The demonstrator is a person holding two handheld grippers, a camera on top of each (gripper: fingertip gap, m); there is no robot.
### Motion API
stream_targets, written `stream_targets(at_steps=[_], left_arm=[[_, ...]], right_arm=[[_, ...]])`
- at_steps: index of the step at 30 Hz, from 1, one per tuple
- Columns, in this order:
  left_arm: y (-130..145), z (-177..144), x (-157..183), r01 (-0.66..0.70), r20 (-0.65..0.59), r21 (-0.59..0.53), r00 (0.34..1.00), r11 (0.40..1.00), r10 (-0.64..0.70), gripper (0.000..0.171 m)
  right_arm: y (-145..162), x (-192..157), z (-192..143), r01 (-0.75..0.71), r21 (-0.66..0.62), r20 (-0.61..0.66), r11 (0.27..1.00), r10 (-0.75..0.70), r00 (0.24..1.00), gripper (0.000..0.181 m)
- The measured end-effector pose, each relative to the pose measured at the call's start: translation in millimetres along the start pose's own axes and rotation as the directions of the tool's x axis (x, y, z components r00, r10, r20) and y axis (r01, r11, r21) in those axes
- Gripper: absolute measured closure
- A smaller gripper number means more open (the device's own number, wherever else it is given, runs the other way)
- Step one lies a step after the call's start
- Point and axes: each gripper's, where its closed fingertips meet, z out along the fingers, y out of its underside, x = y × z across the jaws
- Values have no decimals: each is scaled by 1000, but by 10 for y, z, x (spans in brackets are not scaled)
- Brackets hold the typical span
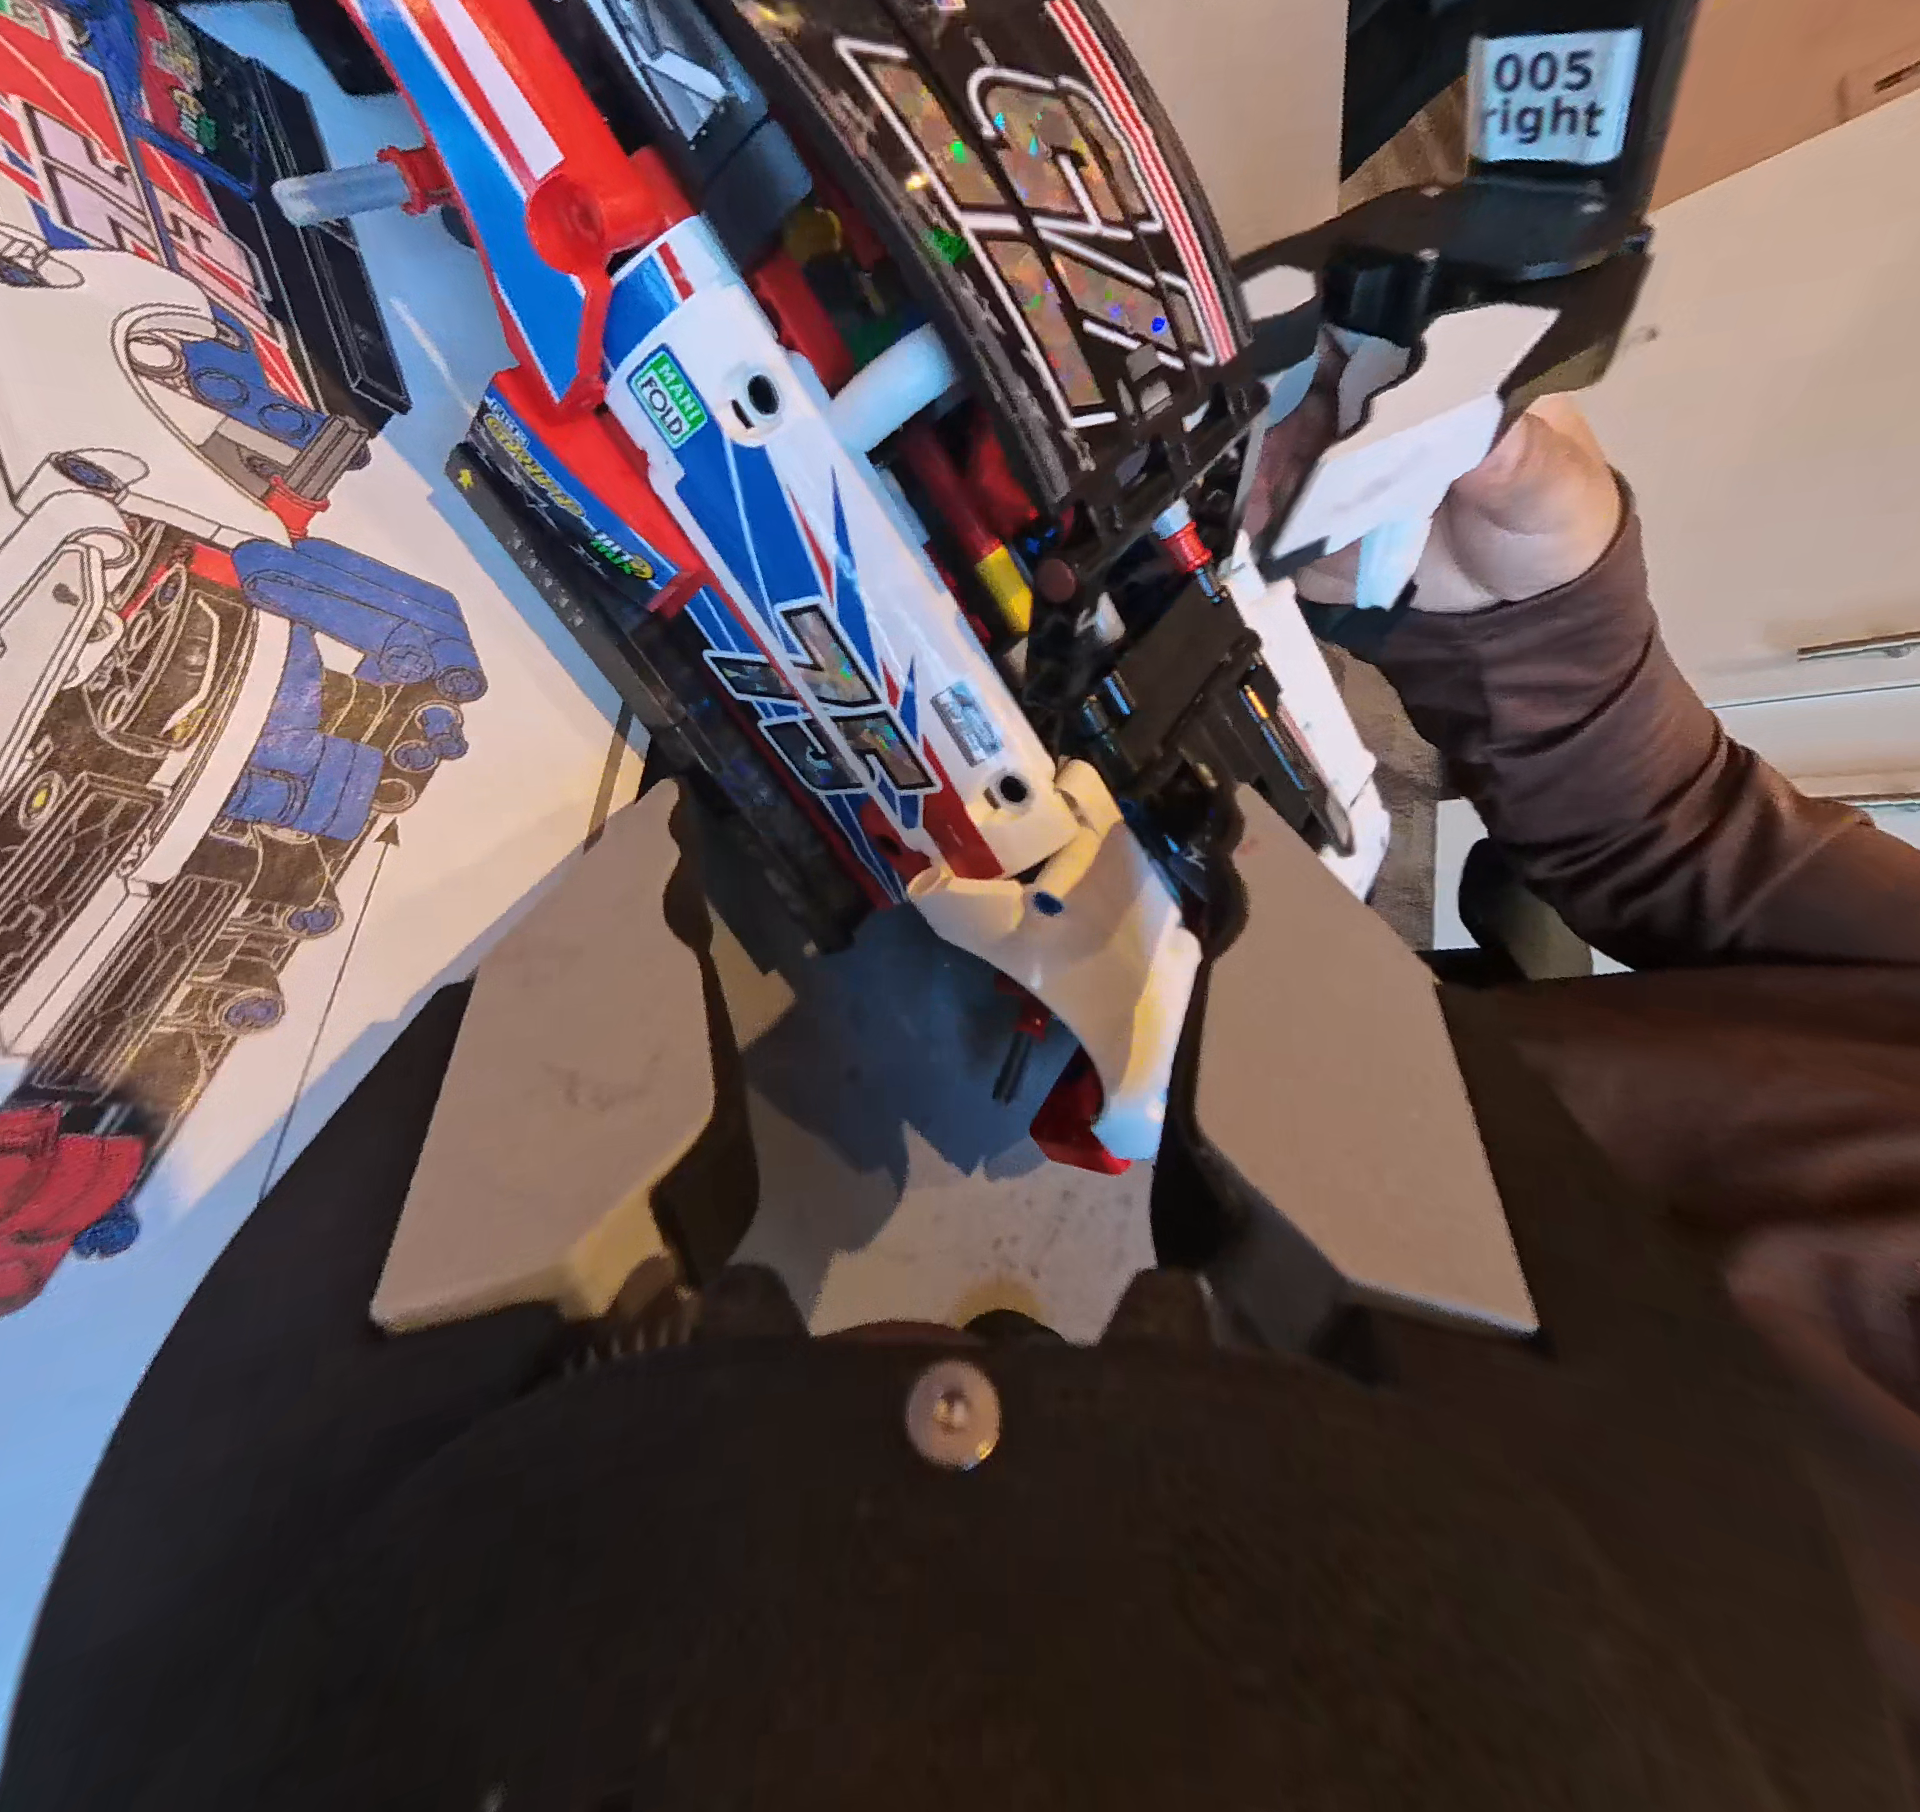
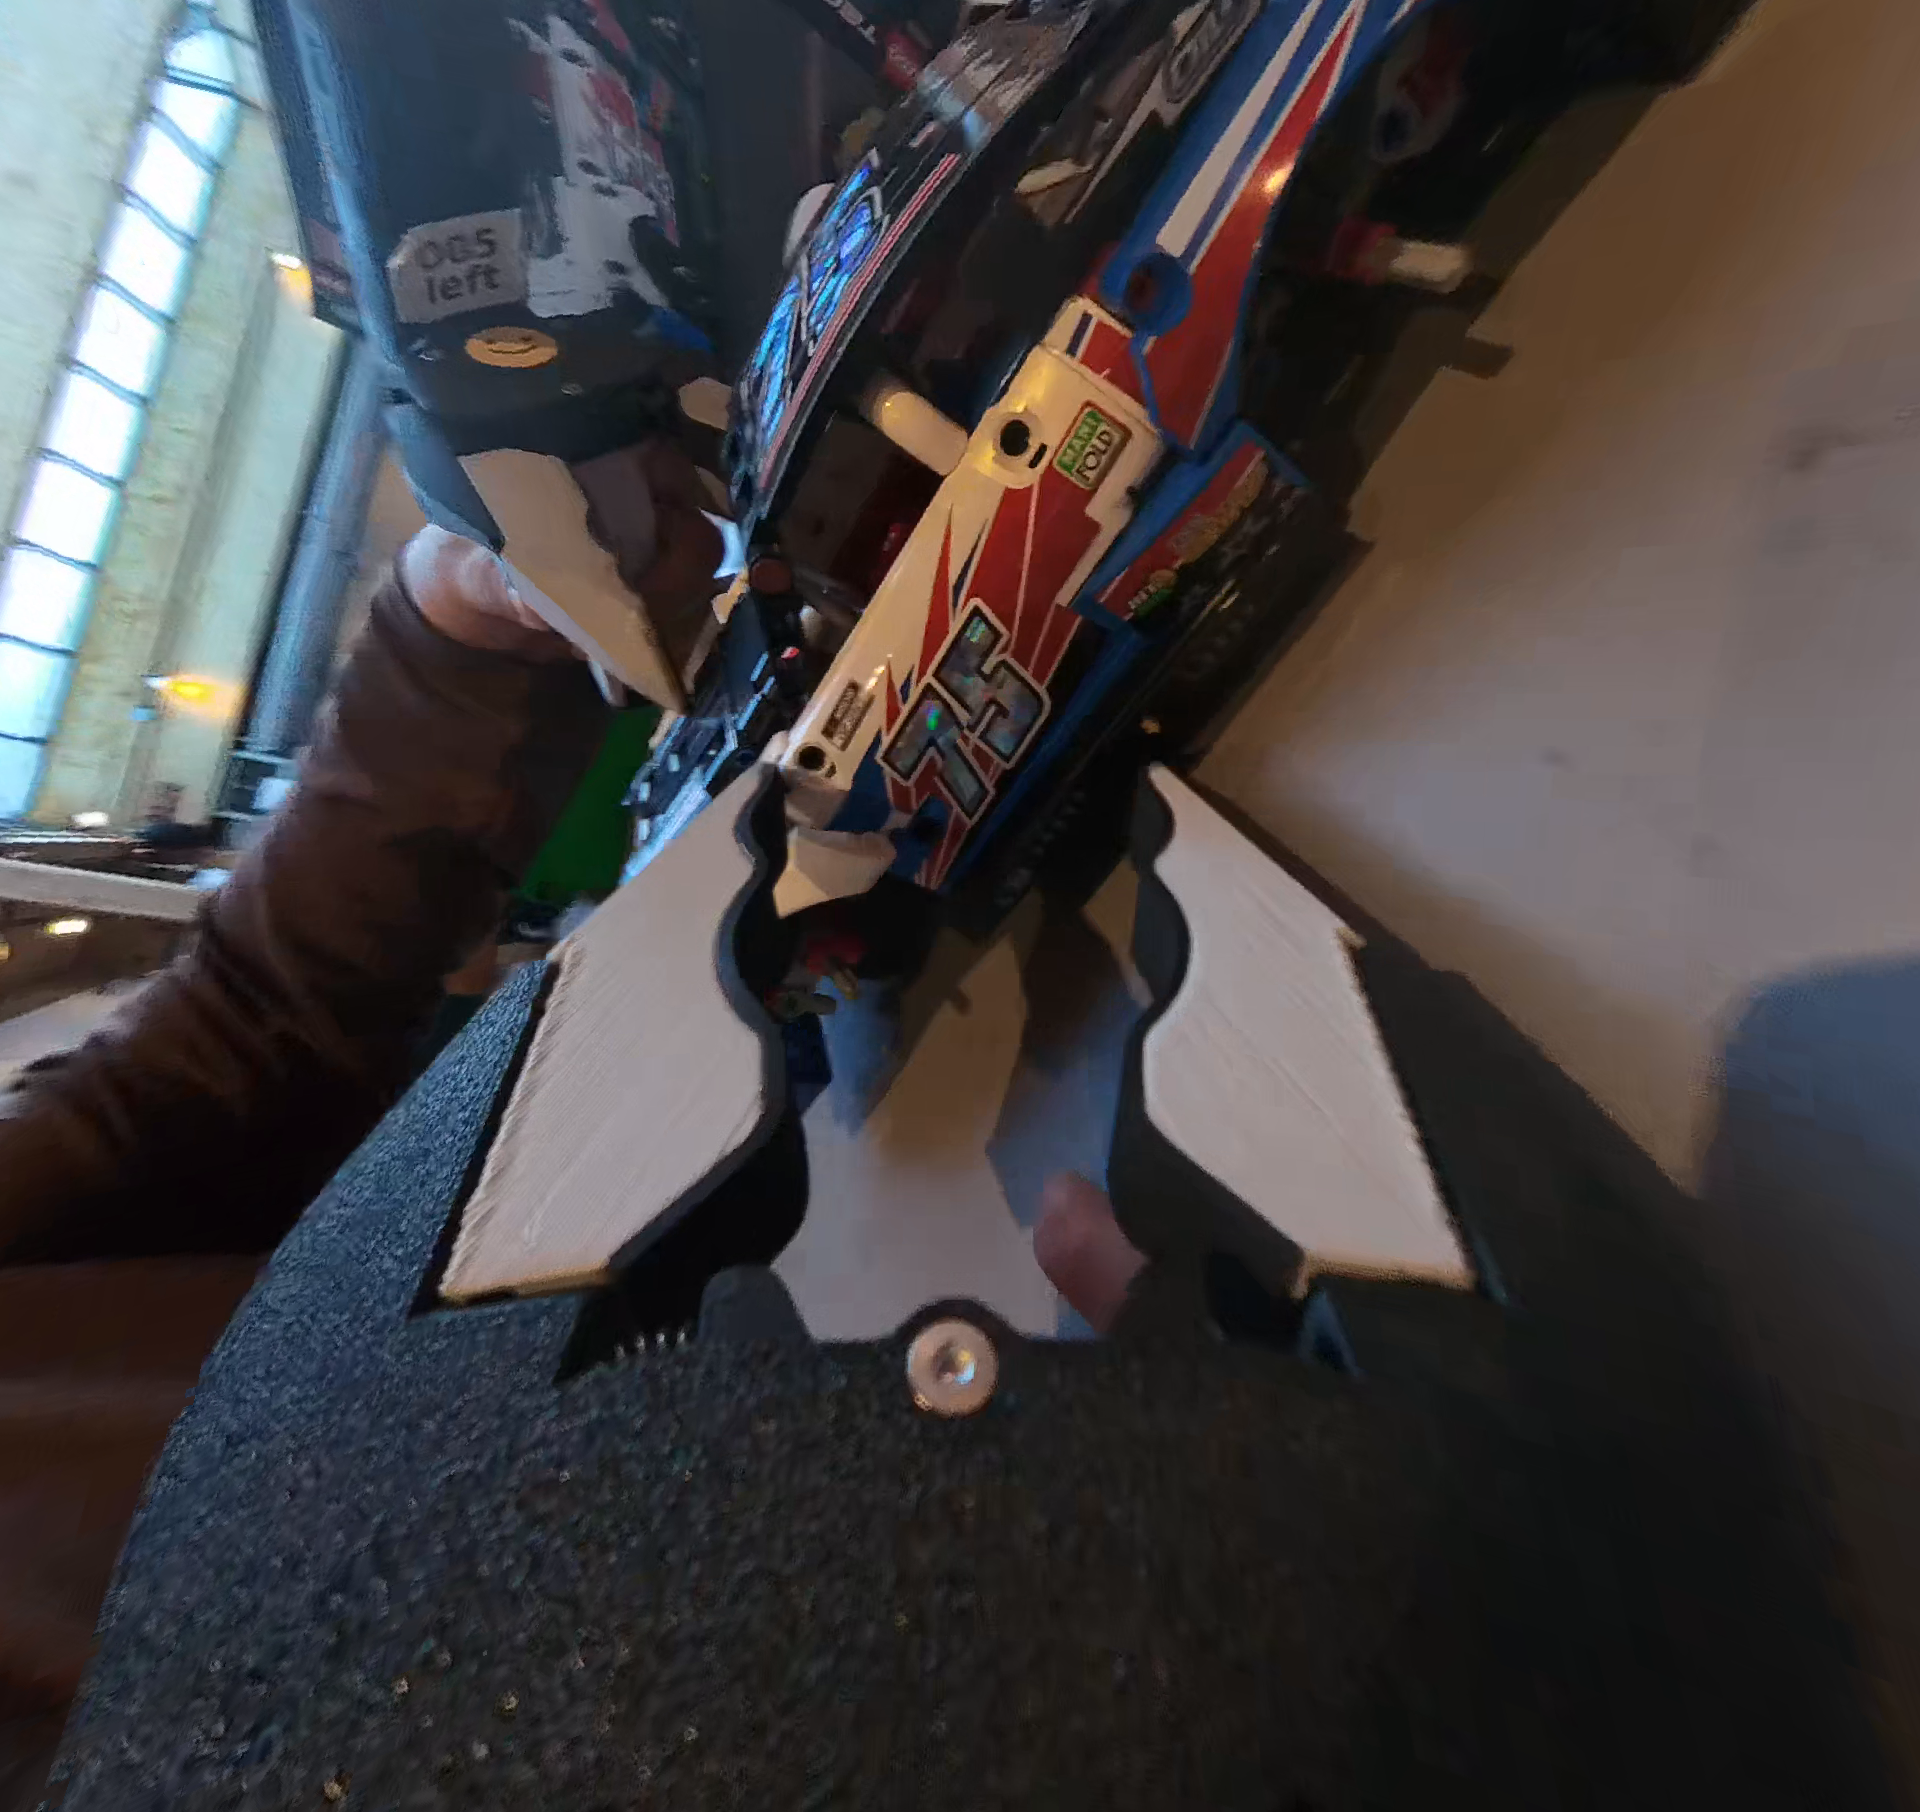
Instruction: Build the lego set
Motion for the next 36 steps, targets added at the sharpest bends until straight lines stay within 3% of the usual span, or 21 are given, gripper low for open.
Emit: stream_targets(at_steps=[3, 5, 9, 15, 19, 28, 34, 36], left_arm=[[-13, 18, 23, -5, 23, -9, 1000, 1000, 6, 74], [-28, 39, 30, -15, 43, -18, 999, 1000, 15, 72], [-96, 70, 67, -32, 68, -18, 997, 999, 34, 70], [-328, 126, 233, -66, 67, 32, 996, 997, 64, 79], [-390, 273, 342, -79, 54, 0, 995, 997, 79, 77], [-642, 686, 535, -111, 47, -39, 993, 993, 113, 70], [-570, 1043, 537, -103, 24, -90, 994, 991, 105, 65], [-577, 1075, 543, -115, 18, -64, 993, 991, 117, 70]], right_arm=[[11, -36, 7, -58, 7, 80, 998, 58, 995, 116], [8, -85, -10, -54, 12, 109, 998, 52, 993, 104], [96, -170, -7, 56, -40, 41, 998, -54, 998, 86], [83, -88, -161, 44, -8, -24, 999, -44, 999, 95], [14, -17, -359, 11, 57, -21, 998, -10, 1000, 95], [-101, 175, -795, 15, 78, -95, 997, -8, 995, 93], [-63, 379, -987, 35, 47, -179, 998, -26, 984, 88], [-41, 430, -1021, 44, 48, -196, 998, -33, 980, 90]])
